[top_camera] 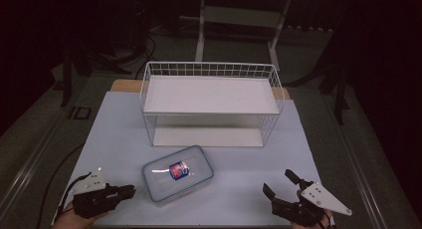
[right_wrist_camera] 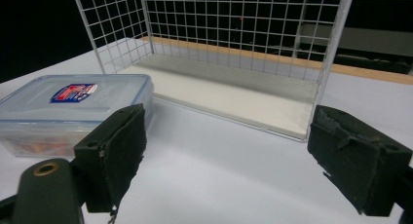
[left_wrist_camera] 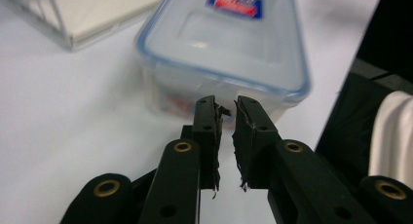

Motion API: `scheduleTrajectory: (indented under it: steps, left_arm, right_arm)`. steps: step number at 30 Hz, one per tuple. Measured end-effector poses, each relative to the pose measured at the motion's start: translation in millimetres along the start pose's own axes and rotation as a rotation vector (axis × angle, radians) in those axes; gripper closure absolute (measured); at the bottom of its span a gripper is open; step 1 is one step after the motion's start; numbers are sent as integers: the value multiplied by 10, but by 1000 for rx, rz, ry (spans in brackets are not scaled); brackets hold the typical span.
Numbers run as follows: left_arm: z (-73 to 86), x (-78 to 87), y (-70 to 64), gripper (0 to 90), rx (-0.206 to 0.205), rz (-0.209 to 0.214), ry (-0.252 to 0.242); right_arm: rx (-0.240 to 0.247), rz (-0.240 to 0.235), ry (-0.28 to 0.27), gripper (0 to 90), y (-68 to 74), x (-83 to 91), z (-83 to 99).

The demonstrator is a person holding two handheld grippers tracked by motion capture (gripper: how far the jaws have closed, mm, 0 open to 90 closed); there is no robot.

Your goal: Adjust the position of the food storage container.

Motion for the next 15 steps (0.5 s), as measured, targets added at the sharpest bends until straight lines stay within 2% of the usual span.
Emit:
scheduleTrajectory:
  steps: [2, 3, 5, 8, 15]
  left_arm:
    - [26, -54, 34, 784, 17, -7, 36]
    - [35, -81, 43, 813, 24, 0, 50]
    - [46, -130, 49, 849, 20, 0, 76]
    - [40, -198, 42, 884, -9, 15, 112]
    - [4, -370, 21, 888, -48, 52, 163]
  right_arm:
    - [1, -3, 2, 141, -1, -5, 3]
    - [-1, -4, 2, 141, 0, -4, 2]
    - [3, -2, 2, 141, -1, -3, 1]
    - [2, -5, 1, 141, 0, -3, 0]
    - [4, -8, -4, 142, 3, 5, -5]
Point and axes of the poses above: each handheld gripper's, and its own axes: x roughly backward along the jaws, z roughly out of its underside, y roughly to its left, the point moved 3 cm from there along -x, roughly forward along the jaws, and after that the axes turned 5 degrees about -x, right-handed, at the moved point
